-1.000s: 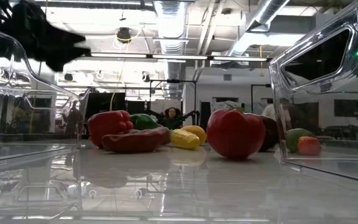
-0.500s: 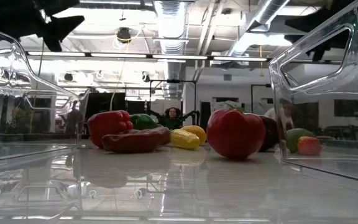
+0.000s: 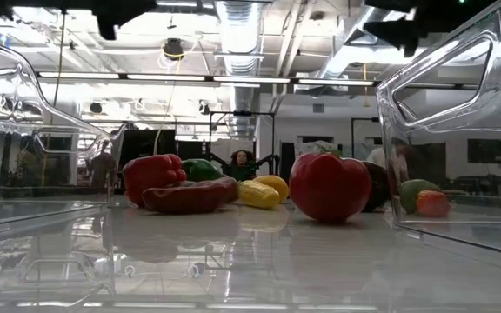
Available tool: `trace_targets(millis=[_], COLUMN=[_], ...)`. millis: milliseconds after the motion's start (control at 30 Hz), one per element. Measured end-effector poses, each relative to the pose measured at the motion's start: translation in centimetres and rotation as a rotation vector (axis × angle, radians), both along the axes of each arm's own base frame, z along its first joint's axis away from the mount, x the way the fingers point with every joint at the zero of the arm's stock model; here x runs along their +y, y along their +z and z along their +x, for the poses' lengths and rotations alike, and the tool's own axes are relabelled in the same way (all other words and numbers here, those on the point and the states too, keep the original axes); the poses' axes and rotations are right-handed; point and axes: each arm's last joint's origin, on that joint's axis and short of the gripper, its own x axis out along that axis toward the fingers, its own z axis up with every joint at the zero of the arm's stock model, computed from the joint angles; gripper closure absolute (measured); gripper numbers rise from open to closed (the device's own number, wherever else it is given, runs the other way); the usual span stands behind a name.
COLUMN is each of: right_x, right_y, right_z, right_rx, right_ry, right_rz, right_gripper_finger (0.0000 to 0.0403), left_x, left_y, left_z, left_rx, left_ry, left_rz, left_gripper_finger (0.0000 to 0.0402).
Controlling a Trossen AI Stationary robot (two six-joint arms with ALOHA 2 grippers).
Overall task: Sort produce into baskets
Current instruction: Put the bottom lemon into the right transparent bin
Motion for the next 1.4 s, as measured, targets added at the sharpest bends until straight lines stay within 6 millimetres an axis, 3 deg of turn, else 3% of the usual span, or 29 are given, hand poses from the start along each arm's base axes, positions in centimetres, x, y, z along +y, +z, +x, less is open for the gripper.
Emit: trace_targets(millis=[100, 267, 533, 933, 1167, 1400], right_x=[0.2, 0.0, -1.1, -3.0, -5.1, -6.2], right_y=[-0.4, -2.1, -4.3, -8.1, -8.9, -9.9], right_z=[1.8, 5.1, 10.2, 17.6, 20.4, 22.9], right_rx=[0.05, 0.205, 0.428, 0.681, 1.065, 1.255], right_ry=[-0.012, -0.052, -0.05, -0.061, -0.038, 0.064], right_rz=[0.001, -0.002, -0.013, -0.098, -0.054, -0.03], right_gripper_finger=[0.0086, 0.0086, 0.0086, 0.0064, 0.001, 0.0017], left_x=[0.1, 0.2, 0.4, 0.3, 0.0, -0.4], left_y=[0.0, -1.8, -3.2, -3.2, -1.0, -0.6], left_z=[1.7, 3.8, 5.1, 4.8, 3.0, 1.5], left_rx=[0.061, 0.171, 0.255, 0.263, 0.351, 0.402], left_ry=[-0.003, -0.04, -0.023, -0.045, -0.05, -0.05], left_rz=[0.006, -0.027, -0.043, -0.064, -0.08, -0.076], left_gripper_finger=[0.0162, 0.0162, 0.0162, 0.0162, 0.0162, 0.0162])
